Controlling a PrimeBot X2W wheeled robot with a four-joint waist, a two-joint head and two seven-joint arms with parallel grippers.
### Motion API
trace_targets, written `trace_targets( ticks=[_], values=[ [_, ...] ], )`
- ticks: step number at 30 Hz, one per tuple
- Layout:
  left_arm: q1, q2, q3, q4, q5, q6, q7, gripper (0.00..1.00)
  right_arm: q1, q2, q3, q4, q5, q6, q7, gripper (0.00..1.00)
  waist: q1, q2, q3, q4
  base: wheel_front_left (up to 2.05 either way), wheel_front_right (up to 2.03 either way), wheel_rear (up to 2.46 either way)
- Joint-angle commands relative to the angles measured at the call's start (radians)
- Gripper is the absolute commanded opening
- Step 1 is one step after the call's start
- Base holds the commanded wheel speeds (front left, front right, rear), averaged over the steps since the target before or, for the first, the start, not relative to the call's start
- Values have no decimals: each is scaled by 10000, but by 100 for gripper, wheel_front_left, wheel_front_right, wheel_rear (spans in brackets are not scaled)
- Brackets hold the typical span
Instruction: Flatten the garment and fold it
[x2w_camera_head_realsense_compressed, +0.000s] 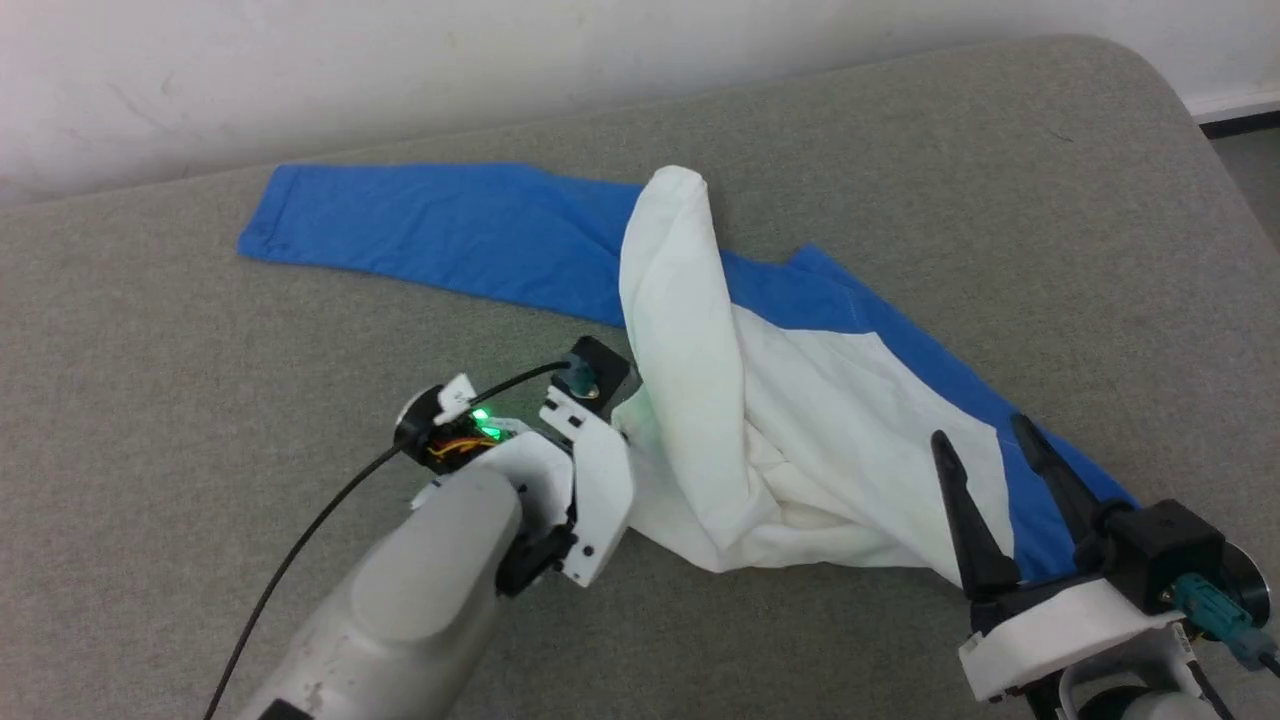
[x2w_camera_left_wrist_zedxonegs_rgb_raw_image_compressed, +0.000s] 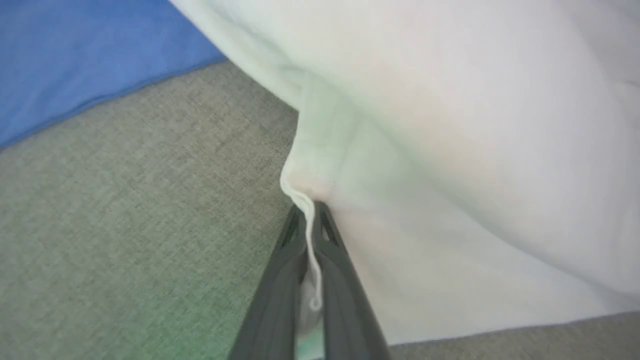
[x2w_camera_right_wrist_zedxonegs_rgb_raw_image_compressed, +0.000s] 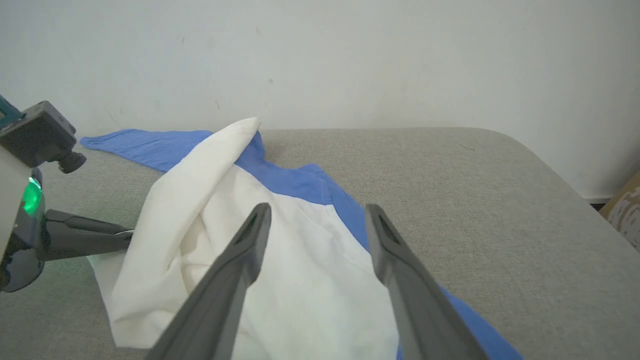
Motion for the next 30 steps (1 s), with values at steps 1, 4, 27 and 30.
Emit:
trace_targets(
  ticks=[1, 4, 27, 30],
  values=[
    [678, 432, -181, 206, -148, -82, -88, 0, -130, 22, -93, 22, 61, -9, -84, 100, -1, -1, -141, 65, 0, 0, 0],
    [937, 935, 175, -635, -186, 189, -814, 0, 2, 22, -318, 34, 84, -9, -97, 100, -1, -1, -392, 283, 0, 0, 0],
    [10121, 2974, 2413, -8351, -2730, 4983, 729, 0, 1145, 22, -917, -397, 27, -9, 41, 100, -1, -1, -1807, 2309, 0, 0, 0],
    [9968, 2896, 2750, -8509, -2731, 5019, 220, 100, 1163, 22, -962, -493, -10, -9, 69, 100, -1, -1, -1823, 2343, 0, 0, 0]
  ],
)
